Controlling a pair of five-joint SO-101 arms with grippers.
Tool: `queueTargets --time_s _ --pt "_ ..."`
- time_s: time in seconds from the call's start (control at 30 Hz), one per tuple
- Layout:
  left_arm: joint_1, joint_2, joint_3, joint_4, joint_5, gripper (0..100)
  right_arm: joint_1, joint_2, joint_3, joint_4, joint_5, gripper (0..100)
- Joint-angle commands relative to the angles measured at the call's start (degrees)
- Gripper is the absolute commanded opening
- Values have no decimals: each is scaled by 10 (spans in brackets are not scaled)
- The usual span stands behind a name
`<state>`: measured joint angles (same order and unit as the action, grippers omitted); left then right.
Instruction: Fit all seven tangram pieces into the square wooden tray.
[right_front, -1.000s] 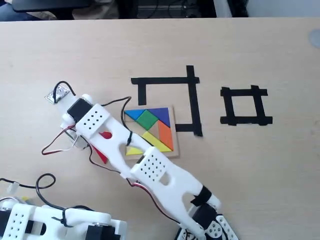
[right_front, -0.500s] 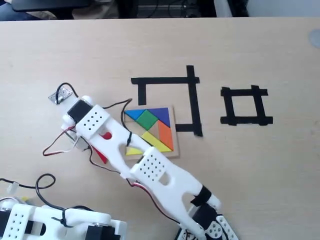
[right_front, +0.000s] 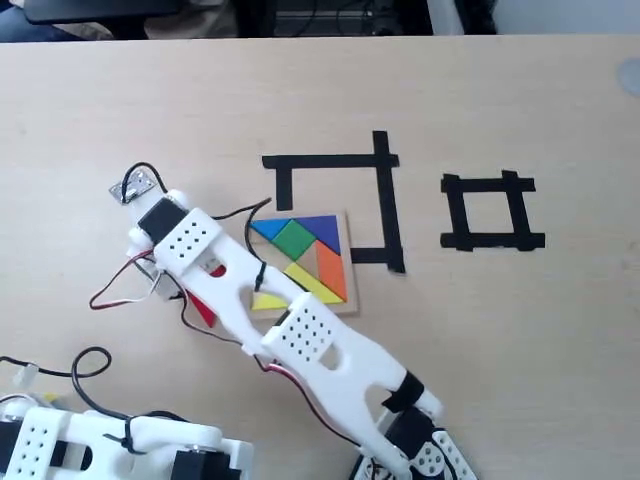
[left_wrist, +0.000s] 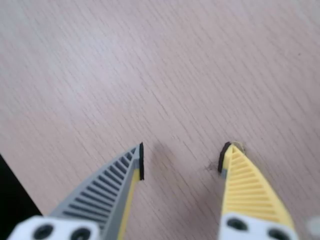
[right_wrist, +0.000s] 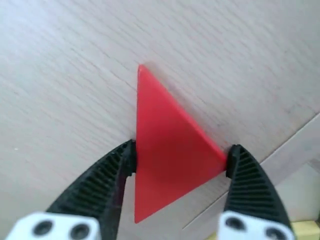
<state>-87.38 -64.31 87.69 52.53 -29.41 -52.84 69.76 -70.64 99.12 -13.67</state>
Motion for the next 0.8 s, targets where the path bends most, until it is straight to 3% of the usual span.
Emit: queueTargets --time_s 0.0,0.23,0.47,0.77 --pt "6 1 1 -7 -1 263 -1 -12 4 21 -4 260" --pt "6 1 1 -7 -1 263 -1 -10 4 21 -5 273" --pt "6 1 1 -7 -1 263 -1 -8 1 19 -5 96" --pt "6 1 1 -7 -1 263 4 -10 -1 19 -5 97"
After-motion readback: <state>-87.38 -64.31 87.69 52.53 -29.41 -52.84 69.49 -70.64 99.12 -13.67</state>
